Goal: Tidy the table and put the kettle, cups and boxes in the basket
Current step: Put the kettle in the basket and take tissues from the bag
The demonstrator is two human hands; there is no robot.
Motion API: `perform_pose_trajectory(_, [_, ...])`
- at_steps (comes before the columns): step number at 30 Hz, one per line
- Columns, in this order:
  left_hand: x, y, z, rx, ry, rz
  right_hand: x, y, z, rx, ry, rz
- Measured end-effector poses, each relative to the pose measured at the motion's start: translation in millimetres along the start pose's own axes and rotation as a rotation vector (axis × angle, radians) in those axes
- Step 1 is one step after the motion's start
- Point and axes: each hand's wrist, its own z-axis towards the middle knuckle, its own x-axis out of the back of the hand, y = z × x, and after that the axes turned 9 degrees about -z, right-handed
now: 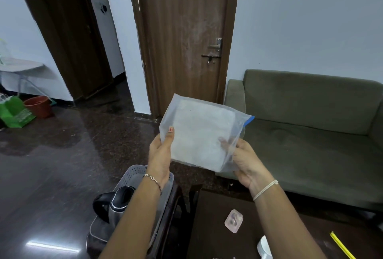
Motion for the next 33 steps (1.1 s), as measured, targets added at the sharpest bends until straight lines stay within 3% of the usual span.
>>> perform_pose_trajectory(5, [-3,-5,-1,0.024,-0.073,-0.005,4,6,9,-0.005,-0.009,0.033])
perform_pose_trajectory(14, [16,-21,18,0.008,0.109,0.053,15,34,28,-0.115,0.205,-0.023])
perform_pose_trajectory(25, [57,-54,38,-0.024,0.328,0.127,38,37,30,0.158,0.329,-0.228])
perform_pose_trajectory(33, [94,-66,40,-0.026,0.43,0.233,41,35,35,0.193,0.363,-0.15])
